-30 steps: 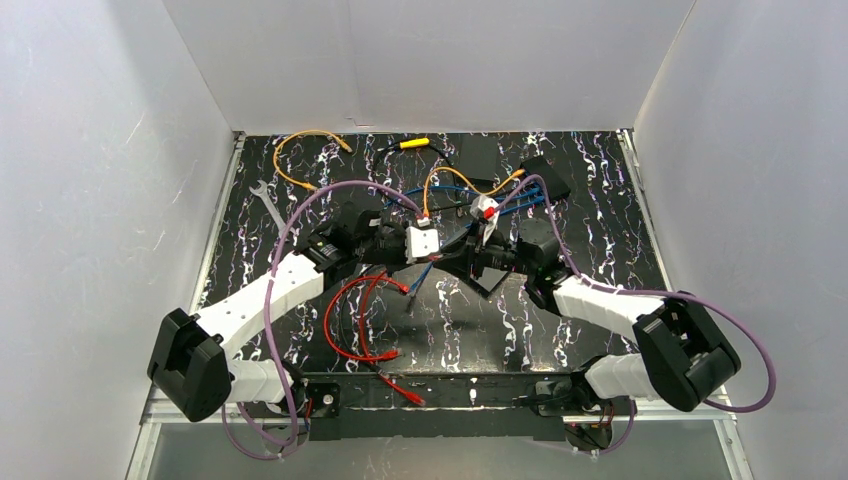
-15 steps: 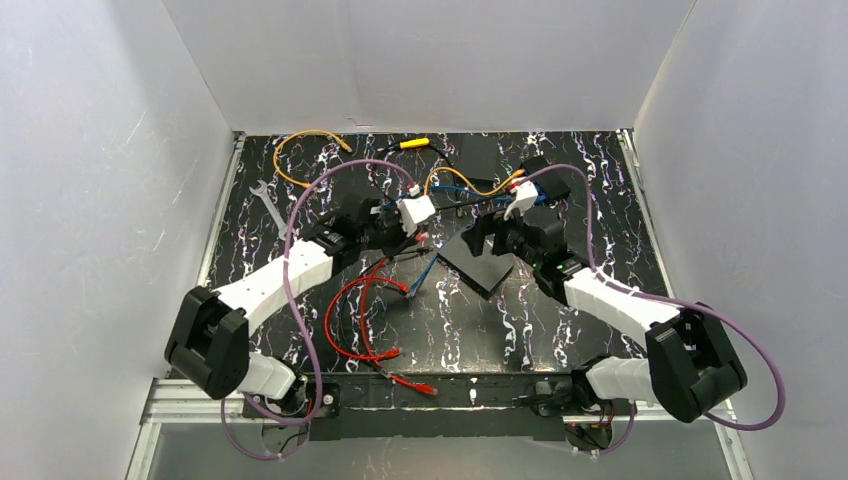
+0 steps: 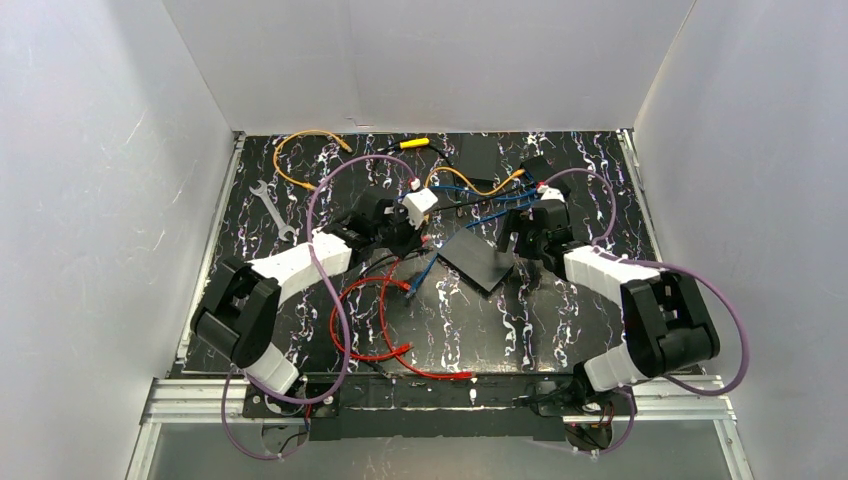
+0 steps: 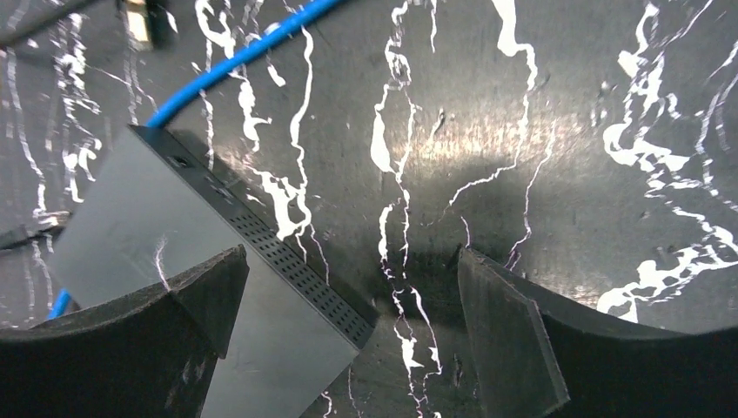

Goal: Insert the plug into the switch port
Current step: Insert the connector into the switch port.

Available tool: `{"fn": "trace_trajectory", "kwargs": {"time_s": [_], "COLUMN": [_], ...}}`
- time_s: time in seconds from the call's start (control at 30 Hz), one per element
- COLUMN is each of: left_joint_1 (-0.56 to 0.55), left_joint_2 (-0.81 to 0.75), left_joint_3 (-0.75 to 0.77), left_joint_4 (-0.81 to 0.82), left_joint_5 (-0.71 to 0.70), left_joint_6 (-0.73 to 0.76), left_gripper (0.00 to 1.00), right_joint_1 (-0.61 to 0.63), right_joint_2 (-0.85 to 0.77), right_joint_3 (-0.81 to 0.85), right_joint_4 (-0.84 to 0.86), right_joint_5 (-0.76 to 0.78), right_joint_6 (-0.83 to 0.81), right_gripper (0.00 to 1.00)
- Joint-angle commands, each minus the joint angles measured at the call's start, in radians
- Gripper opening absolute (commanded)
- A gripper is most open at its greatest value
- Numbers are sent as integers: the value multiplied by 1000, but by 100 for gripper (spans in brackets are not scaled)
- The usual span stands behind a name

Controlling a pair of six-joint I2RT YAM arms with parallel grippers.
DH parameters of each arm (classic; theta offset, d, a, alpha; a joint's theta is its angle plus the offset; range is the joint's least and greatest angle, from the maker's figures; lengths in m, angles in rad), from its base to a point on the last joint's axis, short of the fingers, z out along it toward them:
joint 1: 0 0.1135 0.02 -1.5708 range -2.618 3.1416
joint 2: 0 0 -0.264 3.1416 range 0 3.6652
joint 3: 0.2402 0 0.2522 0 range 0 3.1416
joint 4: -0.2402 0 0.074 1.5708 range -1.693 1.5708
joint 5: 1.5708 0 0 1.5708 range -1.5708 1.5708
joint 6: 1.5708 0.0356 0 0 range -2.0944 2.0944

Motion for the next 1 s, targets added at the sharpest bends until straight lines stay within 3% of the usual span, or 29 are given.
{"fn": "trace_trajectory", "kwargs": {"time_s": [0.0,0.33,0.63,0.97], "left_joint_1": [-9,-52,-77,-140], "left_joint_2": [21,6,-49,-18], "left_joint_3": [-17,-84,-137,-106], "left_joint_4": [75,83,70,-36], "left_joint_5": [18,13,8,-74], "left_joint_6": [-100,-215,-291,-288], "left_gripper": [0,0,0,0], "right_joint_1": [-3,-3,28,15], "right_joint_2": [66,140,65,-33], "right_joint_3": [61,40,-50,41], "right_joint_4": [-8,13,7,-117], "right_joint_5": [-19,-213,-414,-203], "right_joint_6": [20,37,86,25], "right_gripper": [98,95,89,89]}}
